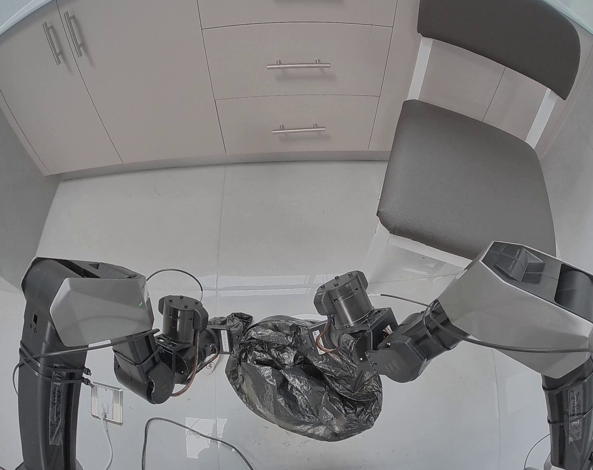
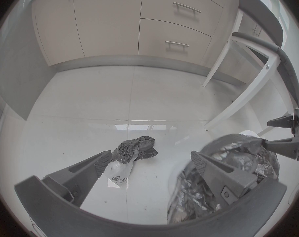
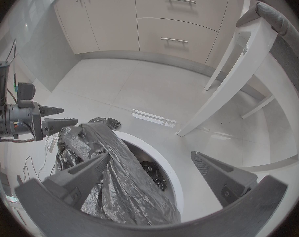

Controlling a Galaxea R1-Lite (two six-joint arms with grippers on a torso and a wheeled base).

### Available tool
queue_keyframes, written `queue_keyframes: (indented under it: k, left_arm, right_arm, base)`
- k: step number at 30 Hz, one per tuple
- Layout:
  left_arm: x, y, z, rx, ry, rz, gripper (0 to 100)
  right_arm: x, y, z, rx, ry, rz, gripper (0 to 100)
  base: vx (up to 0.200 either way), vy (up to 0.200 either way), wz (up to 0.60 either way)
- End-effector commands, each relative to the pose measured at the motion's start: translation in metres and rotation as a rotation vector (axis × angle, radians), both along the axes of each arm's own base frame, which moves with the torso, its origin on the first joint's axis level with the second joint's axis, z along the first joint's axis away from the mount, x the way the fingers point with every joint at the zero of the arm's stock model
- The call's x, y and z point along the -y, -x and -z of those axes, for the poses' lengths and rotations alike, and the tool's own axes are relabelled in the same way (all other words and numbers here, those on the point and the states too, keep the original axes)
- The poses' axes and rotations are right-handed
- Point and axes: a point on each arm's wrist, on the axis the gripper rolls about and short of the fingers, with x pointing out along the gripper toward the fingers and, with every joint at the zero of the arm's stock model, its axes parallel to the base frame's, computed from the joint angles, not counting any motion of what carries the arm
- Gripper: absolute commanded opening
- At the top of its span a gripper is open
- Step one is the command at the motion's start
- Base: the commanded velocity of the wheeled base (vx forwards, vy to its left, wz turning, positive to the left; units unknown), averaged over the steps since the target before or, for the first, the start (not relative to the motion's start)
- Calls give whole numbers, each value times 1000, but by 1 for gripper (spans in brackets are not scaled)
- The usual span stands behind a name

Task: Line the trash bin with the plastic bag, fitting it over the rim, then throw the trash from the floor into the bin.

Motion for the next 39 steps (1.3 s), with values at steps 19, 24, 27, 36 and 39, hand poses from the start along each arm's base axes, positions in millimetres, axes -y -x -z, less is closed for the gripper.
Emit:
queue_keyframes:
  k: [19,24,27,36,39]
  left_arm:
    - [11,-2,15,-19,-4,26,100]
    - [12,-4,17,-19,-4,26,100]
    - [12,-4,17,-18,-4,26,100]
    - [13,-4,19,-21,-5,27,100]
    - [13,-4,19,-22,-4,27,100]
  right_arm:
    - [9,-26,18,-4,9,50,100]
    - [20,-35,21,-7,12,81,100]
    - [20,-38,21,-5,10,86,100]
    - [19,-47,27,0,4,94,100]
    - [20,-46,22,5,-6,97,100]
  base:
    - [0,0,0]
    - [0,0,0]
    - [0,0,0]
    - [0,0,0]
    - [0,0,0]
